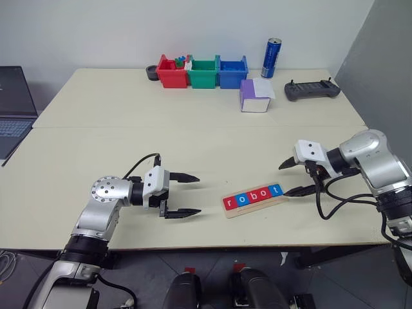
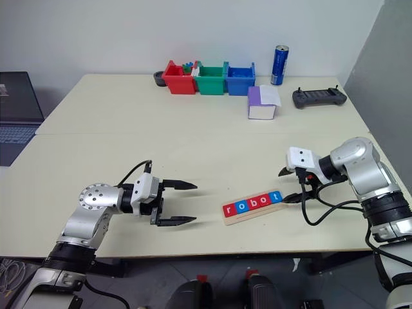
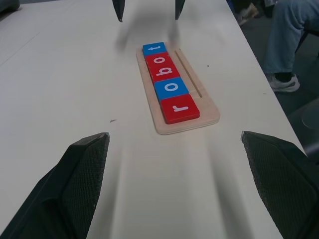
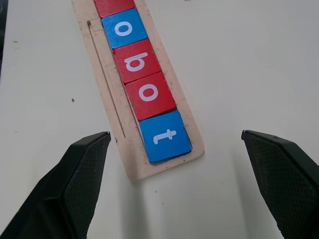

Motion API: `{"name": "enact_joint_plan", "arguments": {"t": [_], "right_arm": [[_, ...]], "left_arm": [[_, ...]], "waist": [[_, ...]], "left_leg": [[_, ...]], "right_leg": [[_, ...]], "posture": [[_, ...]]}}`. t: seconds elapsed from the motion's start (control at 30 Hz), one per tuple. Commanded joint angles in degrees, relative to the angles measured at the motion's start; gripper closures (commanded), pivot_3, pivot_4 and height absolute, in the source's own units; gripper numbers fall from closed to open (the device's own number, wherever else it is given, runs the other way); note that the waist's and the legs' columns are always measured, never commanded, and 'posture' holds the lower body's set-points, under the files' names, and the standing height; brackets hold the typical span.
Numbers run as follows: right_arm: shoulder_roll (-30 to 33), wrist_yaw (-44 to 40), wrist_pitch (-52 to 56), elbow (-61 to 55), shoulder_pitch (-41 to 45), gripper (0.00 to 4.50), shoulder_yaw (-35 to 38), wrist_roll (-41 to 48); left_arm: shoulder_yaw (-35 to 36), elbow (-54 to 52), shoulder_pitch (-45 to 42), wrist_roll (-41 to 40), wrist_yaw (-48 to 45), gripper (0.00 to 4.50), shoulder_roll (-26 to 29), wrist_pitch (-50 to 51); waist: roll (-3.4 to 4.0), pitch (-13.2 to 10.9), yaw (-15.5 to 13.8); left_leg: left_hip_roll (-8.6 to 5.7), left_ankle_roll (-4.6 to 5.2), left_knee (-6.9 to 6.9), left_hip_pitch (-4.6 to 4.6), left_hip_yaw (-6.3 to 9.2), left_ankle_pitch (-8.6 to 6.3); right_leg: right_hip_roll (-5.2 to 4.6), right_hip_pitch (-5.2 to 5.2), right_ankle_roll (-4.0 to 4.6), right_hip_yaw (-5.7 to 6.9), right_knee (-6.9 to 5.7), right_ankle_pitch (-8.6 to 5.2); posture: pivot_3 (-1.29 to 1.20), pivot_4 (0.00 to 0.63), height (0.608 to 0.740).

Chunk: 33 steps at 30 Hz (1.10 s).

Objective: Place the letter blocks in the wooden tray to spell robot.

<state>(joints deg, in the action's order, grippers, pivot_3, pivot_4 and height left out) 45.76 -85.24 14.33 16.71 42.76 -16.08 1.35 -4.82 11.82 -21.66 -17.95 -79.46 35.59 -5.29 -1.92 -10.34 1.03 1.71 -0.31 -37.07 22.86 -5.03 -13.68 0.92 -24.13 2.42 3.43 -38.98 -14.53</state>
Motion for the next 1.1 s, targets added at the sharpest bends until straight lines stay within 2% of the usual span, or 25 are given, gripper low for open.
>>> {"name": "enact_joint_plan", "arguments": {"t": [0.03,0.27,0.5,0.73,0.83,1.1], "right_arm": [[-2.1,3.5,-1.3,2.8,1.2,0.02,0.9,-0.4],[-5.6,9.0,-3.4,7.6,1.4,0.02,0.4,-2.6],[-6.4,9.1,-4.9,9.2,0.4,0.02,-1.3,-4.0],[-5.9,8.9,-4.0,8.6,2.5,0.02,1.3,-2.1],[-6.9,11.6,-3.6,10.6,4.1,0.02,2.0,-2.4],[-7.0,10.9,-4.3,11.0,1.5,0.02,0.4,-3.3]], "left_arm": [[0.3,-0.6,-1.0,-0.5,-0.1,0.00,0.1,-0.2],[1.0,-1.4,0.1,-0.7,0.0,0.00,1.0,0.0],[1.0,-1.6,0.2,-0.8,0.3,0.00,1.1,0.1],[1.1,-1.5,0.2,-0.9,0.1,0.00,1.3,0.1],[0.9,-1.5,0.2,-0.8,0.1,0.00,1.2,0.0],[1.0,-1.6,0.2,-0.9,0.2,0.00,1.2,0.1]], "waist": [[0.00,0.0,0.0],[0.00,0.0,0.0],[0.00,0.0,0.0],[0.00,0.0,0.0],[0.00,0.0,0.0],[0.00,0.0,-0.2]], "left_leg": [[0.00,0.00,0.00,0.00,0.00,0.00],[-0.02,0.00,0.00,0.03,0.00,0.00],[-0.01,0.00,0.01,0.02,0.00,0.00],[-0.01,0.00,0.00,0.01,0.00,0.00],[-0.01,0.00,0.00,0.02,0.00,0.00],[-0.02,0.00,0.01,0.02,-0.01,0.00]], "right_leg": [[0.00,0.00,0.00,0.00,0.00,0.00],[-0.01,0.00,0.00,-0.01,0.01,0.00],[0.00,0.00,0.00,0.00,0.01,0.00],[0.00,0.01,0.00,0.00,0.00,0.00],[0.00,0.00,0.00,0.00,0.00,0.00],[-0.01,0.01,0.00,-0.02,0.01,0.00]], "posture": [[0.00,0.150,0.740],[0.00,0.150,0.740],[0.00,0.150,0.740],[0.00,0.150,0.740],[0.00,0.150,0.740],[0.00,0.150,0.740]]}}
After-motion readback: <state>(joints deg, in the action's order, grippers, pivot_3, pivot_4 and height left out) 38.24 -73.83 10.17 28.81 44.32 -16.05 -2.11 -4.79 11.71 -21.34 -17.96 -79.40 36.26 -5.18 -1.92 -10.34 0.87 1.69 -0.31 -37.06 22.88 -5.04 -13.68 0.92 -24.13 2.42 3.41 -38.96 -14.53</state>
